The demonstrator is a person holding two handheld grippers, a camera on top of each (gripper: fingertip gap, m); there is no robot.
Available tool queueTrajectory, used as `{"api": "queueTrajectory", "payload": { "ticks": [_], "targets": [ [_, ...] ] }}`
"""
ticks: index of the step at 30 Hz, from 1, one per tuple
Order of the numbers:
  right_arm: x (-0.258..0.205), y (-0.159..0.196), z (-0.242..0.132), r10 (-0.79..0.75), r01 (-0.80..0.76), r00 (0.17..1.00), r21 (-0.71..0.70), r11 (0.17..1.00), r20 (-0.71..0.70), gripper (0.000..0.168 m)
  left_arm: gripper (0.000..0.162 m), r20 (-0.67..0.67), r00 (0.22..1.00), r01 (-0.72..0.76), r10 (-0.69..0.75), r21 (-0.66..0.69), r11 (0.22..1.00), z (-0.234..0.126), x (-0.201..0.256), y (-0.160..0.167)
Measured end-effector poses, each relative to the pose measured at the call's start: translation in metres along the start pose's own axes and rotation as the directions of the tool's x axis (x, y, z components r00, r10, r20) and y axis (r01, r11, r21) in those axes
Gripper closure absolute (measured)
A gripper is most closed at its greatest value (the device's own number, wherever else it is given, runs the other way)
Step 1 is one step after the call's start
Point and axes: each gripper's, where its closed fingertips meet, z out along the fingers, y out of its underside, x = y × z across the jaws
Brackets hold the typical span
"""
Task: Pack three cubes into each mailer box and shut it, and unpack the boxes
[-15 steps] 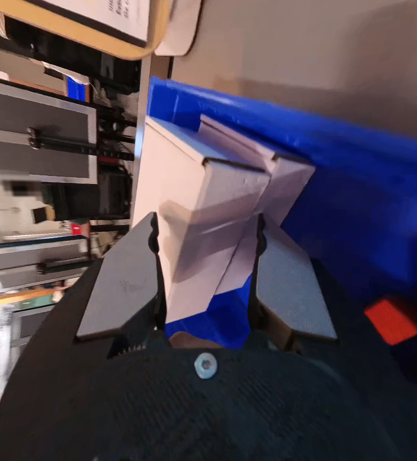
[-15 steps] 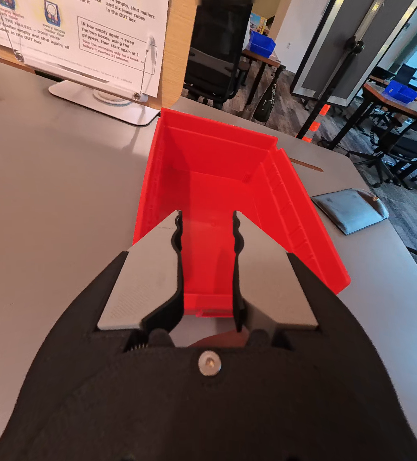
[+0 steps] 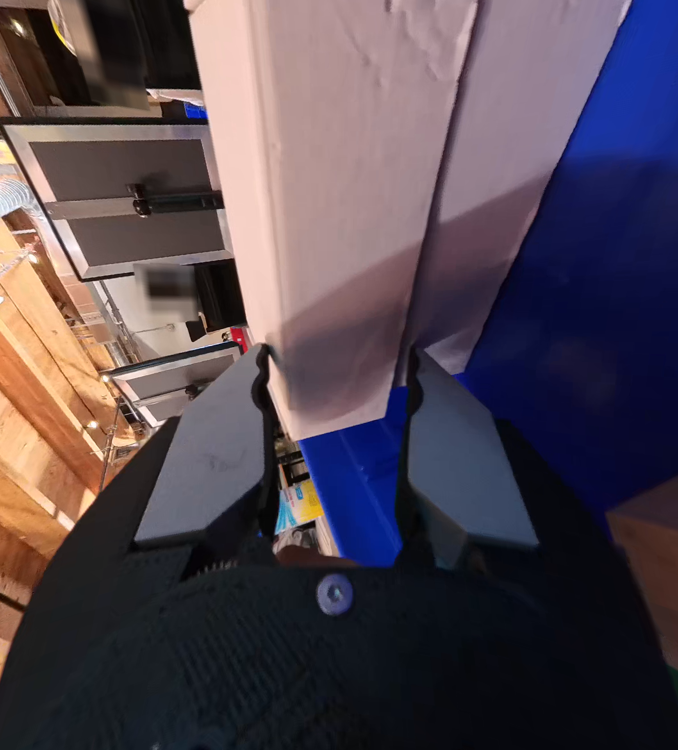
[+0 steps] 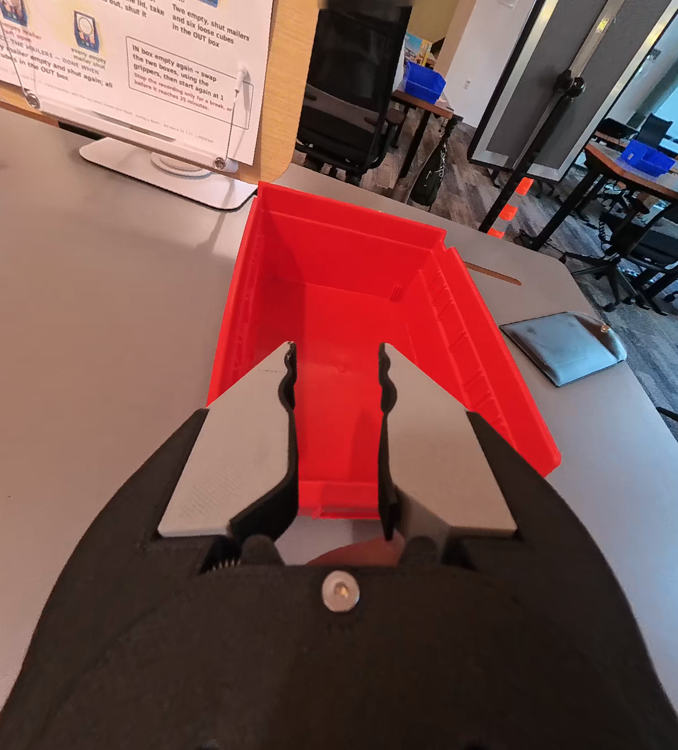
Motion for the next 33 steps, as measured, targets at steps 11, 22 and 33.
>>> {"api": "queueTrajectory", "payload": {
  "ticks": [11, 22, 33],
  "targets": [
    [-0.005, -0.006, -0.008, -0.01, 0.01, 1.0, 0.021, 1.0, 0.021, 0.131, 0.105, 0.035, 0.993, 0.111, -0.113, 0.058, 0.992, -0.04, -0.044, -0.014],
    [-0.08, -0.036, -0.046, -0.065, -0.01, 0.912, 0.181, 0.983, 0.404, 0.112, 0.105, 0.051, 0.983, 0.141, -0.175, 0.391, 0.91, -0.171, -0.07, -0.189],
    [-0.173, -0.04, -0.13, -0.525, 0.185, 0.641, 0.552, 0.813, 0.56, 0.078, 0.105, -0.438, 0.875, 0.14, 0.208, 0.64, 0.755, -0.23, 0.056, -0.319]
  ]
}}
